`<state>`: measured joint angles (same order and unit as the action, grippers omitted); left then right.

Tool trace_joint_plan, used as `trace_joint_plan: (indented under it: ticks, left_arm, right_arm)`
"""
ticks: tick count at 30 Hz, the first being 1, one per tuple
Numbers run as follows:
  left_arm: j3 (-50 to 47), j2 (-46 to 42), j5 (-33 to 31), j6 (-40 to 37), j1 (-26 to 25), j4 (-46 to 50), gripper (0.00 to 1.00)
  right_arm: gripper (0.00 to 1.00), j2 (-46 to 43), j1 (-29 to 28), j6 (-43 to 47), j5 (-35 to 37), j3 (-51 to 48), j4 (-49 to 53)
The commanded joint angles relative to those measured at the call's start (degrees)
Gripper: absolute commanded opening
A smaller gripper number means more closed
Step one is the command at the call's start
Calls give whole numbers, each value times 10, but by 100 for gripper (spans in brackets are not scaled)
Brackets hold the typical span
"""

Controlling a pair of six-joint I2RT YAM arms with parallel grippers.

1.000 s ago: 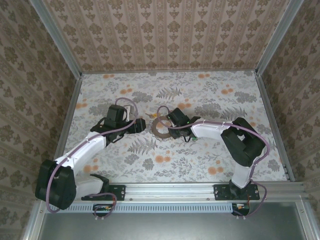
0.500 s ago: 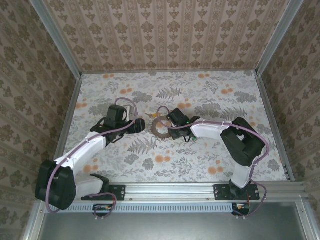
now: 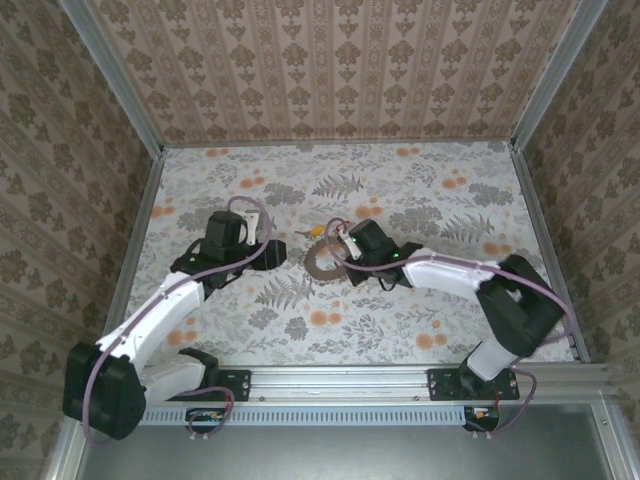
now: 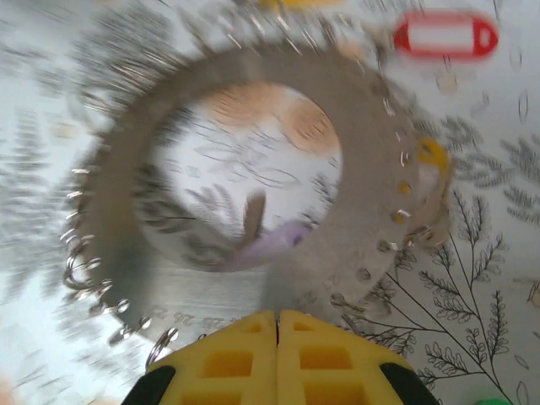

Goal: Put the keys on the keyring

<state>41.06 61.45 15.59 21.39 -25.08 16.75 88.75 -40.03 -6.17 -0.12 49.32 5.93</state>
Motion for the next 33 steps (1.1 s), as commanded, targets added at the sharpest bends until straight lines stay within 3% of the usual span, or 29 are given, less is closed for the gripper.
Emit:
trace_joint_plan:
  ticks: [1, 3, 7, 13, 18, 27, 33]
  left_arm:
    - [16, -46, 86, -32, -6, -31, 62]
    - [8, -65, 115, -30, -6, -62, 60]
    - [18, -89, 147, -47, -54, -78, 53]
    - [47, -99, 185, -71, -87, -77, 43]
    - [43, -109, 232, -65, -83, -102, 24]
    - [28, -116, 364, -10, -73, -191, 24]
    - [29, -115, 379, -4, -77, -199, 24]
  right_arm:
    - [0, -84, -2, 59, -103, -25, -71]
    - [0, -125, -1, 73, -139, -32, -77]
    - [0, -171, 8, 78, -236, -40, -110]
    - [0, -199, 28, 41, -365, -44, -210]
    - [0, -195, 37, -10, -451, -38, -288]
    - [0, -188, 57, -112, -532, -41, -411]
    - [0, -168, 66, -172, -548, -36, -490]
